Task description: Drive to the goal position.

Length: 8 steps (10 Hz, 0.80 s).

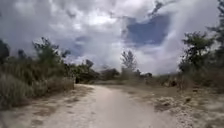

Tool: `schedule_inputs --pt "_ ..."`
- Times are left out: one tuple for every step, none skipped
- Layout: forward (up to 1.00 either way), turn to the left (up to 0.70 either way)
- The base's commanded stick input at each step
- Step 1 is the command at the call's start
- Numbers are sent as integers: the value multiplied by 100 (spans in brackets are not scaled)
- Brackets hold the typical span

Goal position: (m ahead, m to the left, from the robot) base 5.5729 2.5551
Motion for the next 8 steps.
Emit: schedule_inputs --pt "14 0" --pt "4 0" --pt "10 0" --pt "16 0" --pt "22 0" --pt "28 0" --pt "33 0" --pt "39 0"
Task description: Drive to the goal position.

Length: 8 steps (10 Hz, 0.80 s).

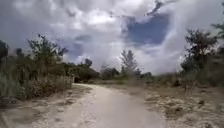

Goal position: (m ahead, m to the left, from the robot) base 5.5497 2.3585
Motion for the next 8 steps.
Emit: schedule_inputs --pt "45 0" --pt "50 0" --pt "50 0" --pt "50 0" --pt "50 0" --pt "50 0" --pt "50 0" --pt "50 0"
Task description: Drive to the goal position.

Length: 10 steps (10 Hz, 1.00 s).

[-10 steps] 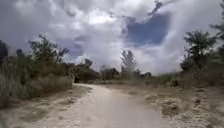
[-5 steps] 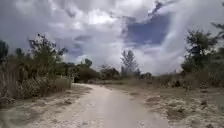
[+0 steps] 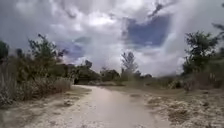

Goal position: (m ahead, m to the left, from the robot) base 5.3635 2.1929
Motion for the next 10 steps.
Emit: schedule_inputs --pt "50 0" --pt "50 0" --pt "50 0" --pt "50 0" --pt "50 0" --pt "50 0" --pt "50 0" --pt "50 0" --pt "50 0" --pt "50 0"
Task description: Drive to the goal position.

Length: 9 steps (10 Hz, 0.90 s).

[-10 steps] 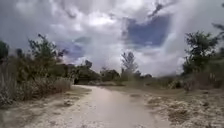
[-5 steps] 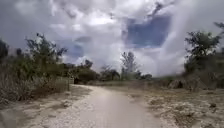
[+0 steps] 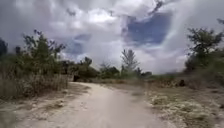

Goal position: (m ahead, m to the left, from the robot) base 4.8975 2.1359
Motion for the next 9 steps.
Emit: schedule_inputs --pt "50 0" --pt "50 0" --pt "50 0" --pt "50 0" --pt "50 0" --pt "50 0" --pt "50 0" --pt "50 0" --pt "50 0"
